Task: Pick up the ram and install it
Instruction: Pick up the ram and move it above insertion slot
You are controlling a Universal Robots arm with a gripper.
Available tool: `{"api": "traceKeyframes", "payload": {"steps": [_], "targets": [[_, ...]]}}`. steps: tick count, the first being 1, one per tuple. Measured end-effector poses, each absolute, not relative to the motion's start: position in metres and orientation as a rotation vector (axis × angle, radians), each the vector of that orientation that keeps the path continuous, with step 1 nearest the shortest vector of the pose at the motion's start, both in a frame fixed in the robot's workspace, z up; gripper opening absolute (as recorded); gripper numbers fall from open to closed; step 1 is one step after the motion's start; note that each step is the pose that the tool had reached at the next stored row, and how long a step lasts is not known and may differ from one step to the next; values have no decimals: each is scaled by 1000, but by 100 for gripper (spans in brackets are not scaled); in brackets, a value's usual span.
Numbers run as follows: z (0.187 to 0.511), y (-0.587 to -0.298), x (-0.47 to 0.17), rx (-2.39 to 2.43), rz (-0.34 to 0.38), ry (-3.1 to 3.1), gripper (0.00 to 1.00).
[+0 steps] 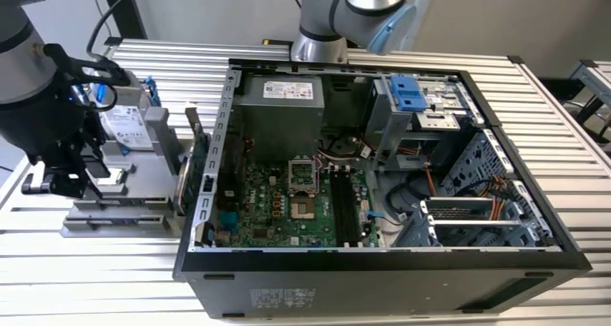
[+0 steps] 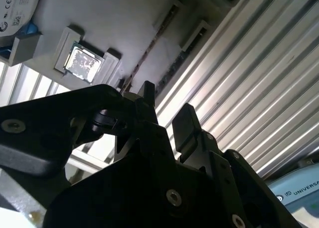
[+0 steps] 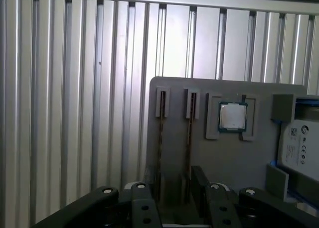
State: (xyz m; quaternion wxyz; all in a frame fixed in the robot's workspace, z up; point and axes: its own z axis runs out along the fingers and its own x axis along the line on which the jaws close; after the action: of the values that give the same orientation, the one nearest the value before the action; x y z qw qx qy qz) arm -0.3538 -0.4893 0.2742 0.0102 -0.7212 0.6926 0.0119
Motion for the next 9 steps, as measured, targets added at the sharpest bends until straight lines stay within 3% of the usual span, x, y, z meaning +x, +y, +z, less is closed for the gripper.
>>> {"api": "traceKeyframes", "payload": {"steps": [9], "targets": [[246,-492,-352,-2227,37,2186,100]]}}
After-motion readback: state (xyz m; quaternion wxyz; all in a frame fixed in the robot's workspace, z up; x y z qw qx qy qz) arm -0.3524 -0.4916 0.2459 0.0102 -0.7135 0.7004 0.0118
